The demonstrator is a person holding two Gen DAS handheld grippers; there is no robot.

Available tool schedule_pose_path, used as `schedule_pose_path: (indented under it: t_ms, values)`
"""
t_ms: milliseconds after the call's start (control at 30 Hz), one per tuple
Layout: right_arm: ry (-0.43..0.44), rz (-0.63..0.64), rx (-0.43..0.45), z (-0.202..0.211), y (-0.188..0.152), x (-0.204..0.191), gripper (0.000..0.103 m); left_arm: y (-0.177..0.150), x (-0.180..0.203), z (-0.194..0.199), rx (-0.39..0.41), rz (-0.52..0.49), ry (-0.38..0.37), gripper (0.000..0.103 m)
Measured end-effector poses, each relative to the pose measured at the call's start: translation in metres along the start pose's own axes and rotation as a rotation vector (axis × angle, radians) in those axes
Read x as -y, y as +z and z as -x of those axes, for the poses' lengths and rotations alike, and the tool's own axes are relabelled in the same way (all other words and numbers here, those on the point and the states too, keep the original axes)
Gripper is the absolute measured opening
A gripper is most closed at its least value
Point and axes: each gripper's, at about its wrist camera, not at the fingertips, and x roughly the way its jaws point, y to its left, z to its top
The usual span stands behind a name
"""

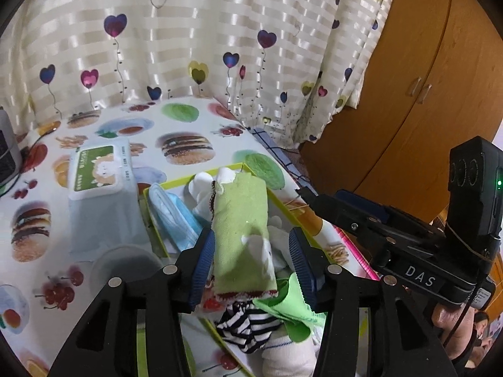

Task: Organize soft objects
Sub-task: 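Open the right tool to drop the glove while the left tool releases the towel, then withdraw both open tools up and away from the box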

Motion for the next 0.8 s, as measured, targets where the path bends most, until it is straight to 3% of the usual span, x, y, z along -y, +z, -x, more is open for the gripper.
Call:
schedule_pose_path:
  t_ms: [400,800]
  values:
    - [0.005,0.065,-0.006,0.034,-0.018,-0.036,0.048,-0.022,0.005,0.053,0.069,-0.024,0.090,0.048]
    - [-0.001,0.153,-0.017,0.067,-0.042,-0.078,0.048,-0.057,0.012,0.098,0.104,-0.035,0.132,0.048]
